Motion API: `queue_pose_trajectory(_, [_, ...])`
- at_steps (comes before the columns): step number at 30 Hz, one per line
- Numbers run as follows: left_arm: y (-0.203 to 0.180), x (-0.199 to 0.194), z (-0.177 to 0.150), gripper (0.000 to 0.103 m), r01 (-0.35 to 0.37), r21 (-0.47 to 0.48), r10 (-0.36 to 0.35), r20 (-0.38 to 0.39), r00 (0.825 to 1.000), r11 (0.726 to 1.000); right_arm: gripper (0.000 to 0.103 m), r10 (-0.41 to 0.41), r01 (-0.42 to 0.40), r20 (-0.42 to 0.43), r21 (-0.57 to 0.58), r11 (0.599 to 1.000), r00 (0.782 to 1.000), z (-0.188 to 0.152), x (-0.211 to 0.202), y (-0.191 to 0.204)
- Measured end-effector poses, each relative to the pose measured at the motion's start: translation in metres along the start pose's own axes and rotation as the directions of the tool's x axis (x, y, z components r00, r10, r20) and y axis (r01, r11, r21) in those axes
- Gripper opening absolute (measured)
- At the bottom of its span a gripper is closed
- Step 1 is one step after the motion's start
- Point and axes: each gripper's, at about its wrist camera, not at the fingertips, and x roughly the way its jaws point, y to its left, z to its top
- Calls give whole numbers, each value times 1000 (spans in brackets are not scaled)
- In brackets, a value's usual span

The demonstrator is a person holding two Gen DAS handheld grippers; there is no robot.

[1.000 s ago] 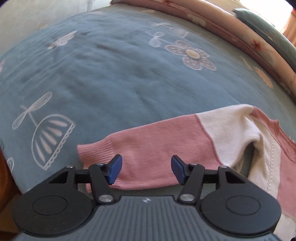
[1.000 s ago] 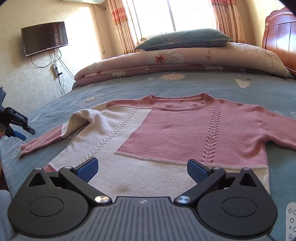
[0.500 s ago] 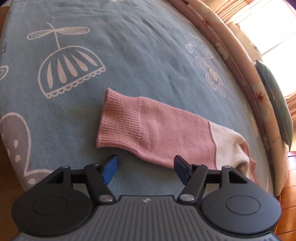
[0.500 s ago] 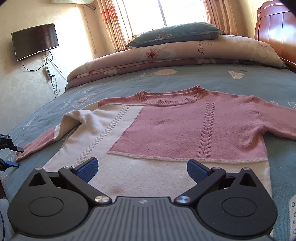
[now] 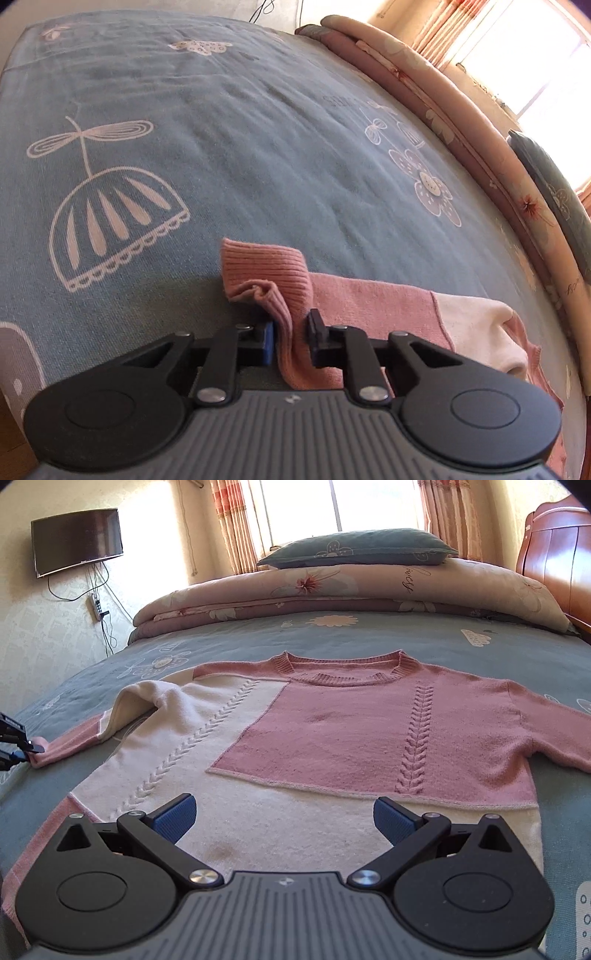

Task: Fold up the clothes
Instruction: 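Pull the pink sleeve straight away from the body with the left gripper and release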

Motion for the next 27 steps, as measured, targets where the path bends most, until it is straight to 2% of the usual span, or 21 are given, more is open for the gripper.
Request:
queue_pose_trajectory(6, [-19, -10, 23, 13, -34, 73, 30, 62, 998, 997, 103, -12, 12, 4, -70, 998, 1000, -2, 1, 9])
queue_pose_trajectory(13, [-46, -7, 77, 13, -61, 156, 39, 144, 989, 986, 103, -14, 13, -4, -103, 995, 1000, -4, 3, 13])
queue_pose_trajectory(17, [-68, 3, 102, 14, -99, 243, 56, 178, 982, 965, 103, -17, 15, -14, -118, 993, 1000, -6, 6, 15])
queue_pose_trajectory(22, [-80, 27, 118, 14, -125, 278, 79, 173, 982, 953, 103, -24, 20, -31, -128, 992, 999, -9, 11, 15])
queue_pose_trajectory(27, [-72, 60, 115, 14, -161, 283, 124, 144, 982, 945, 103, -36, 28, -64, -117, 993, 997, -13, 21, 11])
